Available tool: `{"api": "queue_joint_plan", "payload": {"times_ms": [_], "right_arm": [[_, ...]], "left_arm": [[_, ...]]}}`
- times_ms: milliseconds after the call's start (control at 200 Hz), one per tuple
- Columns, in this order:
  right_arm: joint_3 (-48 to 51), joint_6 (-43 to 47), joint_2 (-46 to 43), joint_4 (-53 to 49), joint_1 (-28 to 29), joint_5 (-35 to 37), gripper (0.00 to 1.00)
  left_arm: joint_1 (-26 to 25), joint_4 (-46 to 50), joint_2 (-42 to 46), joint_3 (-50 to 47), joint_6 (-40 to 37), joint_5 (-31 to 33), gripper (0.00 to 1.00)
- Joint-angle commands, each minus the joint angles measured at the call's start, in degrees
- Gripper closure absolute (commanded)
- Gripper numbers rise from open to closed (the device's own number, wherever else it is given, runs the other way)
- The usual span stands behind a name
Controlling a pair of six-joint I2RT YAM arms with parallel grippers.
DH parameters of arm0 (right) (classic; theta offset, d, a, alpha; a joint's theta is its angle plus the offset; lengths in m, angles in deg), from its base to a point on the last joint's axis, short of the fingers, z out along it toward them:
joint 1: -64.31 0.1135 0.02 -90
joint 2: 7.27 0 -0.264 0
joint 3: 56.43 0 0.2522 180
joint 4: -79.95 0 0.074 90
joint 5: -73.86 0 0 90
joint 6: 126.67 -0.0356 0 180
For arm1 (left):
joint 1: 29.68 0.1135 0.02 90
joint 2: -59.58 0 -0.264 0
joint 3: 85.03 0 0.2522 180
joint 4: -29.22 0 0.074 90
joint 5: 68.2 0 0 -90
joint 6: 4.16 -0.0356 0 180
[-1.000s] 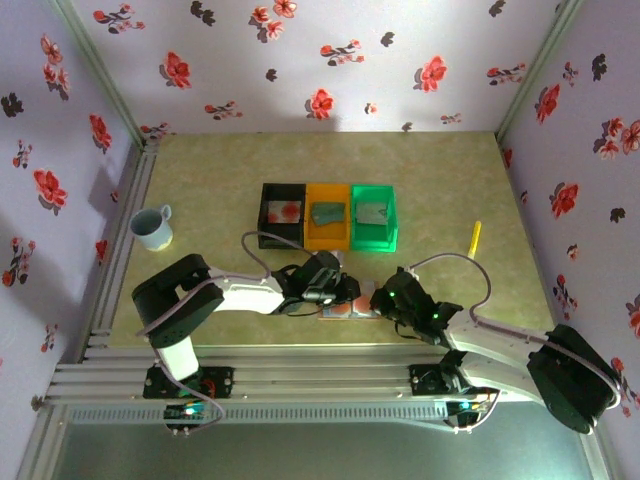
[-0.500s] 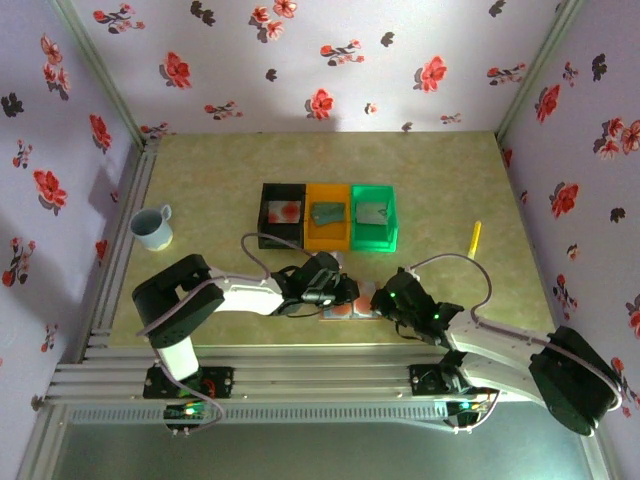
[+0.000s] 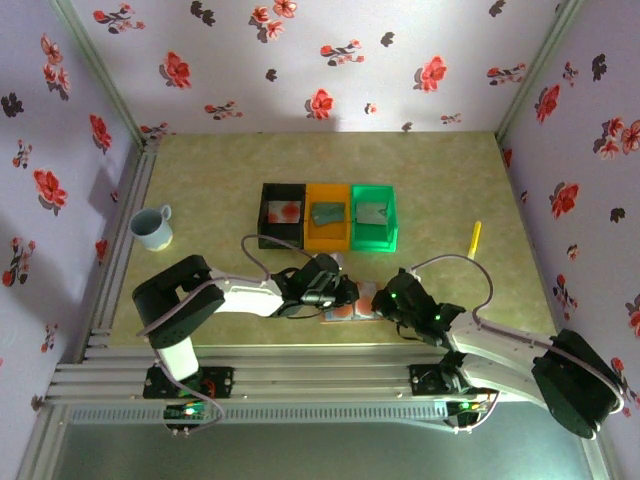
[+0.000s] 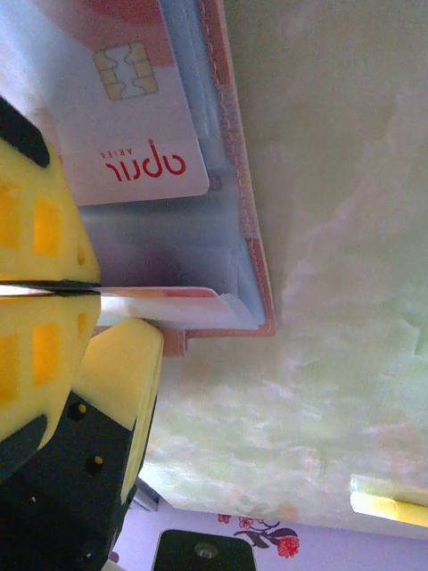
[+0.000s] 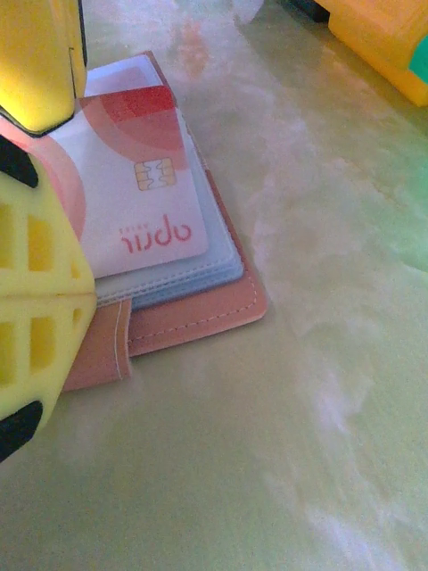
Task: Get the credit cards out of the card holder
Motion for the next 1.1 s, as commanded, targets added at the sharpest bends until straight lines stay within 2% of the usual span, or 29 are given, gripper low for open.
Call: {"api": "queue_joint_plan", "payload": {"times_ms": [0,120,215,1095], "right_arm": [[1.7,-0.9,0.0,-3.9,-0.5,0.0,1.00],[1.7,-1.1,0.0,-3.8,-0.5,-0.1,1.00],[1.7,-1.2,-0.1,-3.9,-0.4,-0.2,1.00],[1.5,-2.5,-2.8,-6.0,-0.5,1.1,1.00]], "left_arm": [[-0.8,-2.3,1.2,-0.6,0.4,-0.4,0.94],[-1.0,-2.6,0.9,-0.6,0.6,-0.4,0.94],[-1.1,-2.6,0.8,-0.7,0.6,-0.6,1.00],[2.0,-1.5,4.7,-3.8,-1.2,-0.1,1.00]]}}
